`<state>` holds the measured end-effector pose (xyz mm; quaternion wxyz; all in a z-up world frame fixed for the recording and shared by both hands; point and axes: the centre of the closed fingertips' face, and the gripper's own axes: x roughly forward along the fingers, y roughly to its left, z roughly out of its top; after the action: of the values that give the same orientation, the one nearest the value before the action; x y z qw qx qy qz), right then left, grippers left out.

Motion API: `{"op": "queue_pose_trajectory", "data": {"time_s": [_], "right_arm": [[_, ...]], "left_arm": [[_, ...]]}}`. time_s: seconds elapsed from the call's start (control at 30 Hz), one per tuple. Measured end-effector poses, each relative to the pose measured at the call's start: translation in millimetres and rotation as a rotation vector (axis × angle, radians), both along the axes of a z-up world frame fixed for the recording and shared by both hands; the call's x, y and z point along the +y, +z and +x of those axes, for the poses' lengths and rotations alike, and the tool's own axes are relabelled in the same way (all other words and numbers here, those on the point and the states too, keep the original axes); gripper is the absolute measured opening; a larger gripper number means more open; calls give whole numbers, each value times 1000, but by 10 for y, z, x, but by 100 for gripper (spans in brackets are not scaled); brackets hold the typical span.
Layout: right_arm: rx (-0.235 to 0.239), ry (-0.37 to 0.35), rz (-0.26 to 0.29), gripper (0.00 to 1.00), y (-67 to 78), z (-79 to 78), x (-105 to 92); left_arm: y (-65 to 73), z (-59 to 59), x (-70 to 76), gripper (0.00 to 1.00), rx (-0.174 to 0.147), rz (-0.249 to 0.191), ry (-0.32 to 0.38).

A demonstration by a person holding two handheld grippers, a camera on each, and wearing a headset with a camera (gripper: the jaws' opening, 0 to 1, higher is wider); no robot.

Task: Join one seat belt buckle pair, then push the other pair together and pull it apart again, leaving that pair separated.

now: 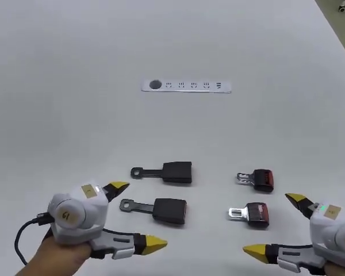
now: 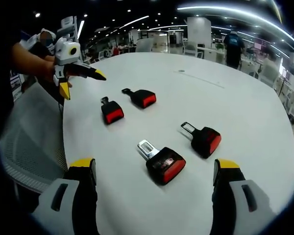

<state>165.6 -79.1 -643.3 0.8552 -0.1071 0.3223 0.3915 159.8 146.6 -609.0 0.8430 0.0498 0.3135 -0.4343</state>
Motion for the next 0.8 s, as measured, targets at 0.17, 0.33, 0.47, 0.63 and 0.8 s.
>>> {"op": "queue_pose_trajectory", "data": {"time_s": [0.17,0.33,0.47,0.63,0.8], "right_arm": [[11,27,-3,99,-60,13,2],[26,55,-10,99,-98,21,21],[39,81,-18,98,-141,34,15],[47,109,-21,97,-153,66,41],[72,153,-25,94,-198,74,70]], "left_arm": [[-58,-5,-48,96,6,18,-37],[-143,-22,-109,92,38,27,-93],[-186,3,-189,91,48,43,-125],[-231,51,-229,91,51,48,-157],[-320,84,-257,89,59,68,-206]]}}
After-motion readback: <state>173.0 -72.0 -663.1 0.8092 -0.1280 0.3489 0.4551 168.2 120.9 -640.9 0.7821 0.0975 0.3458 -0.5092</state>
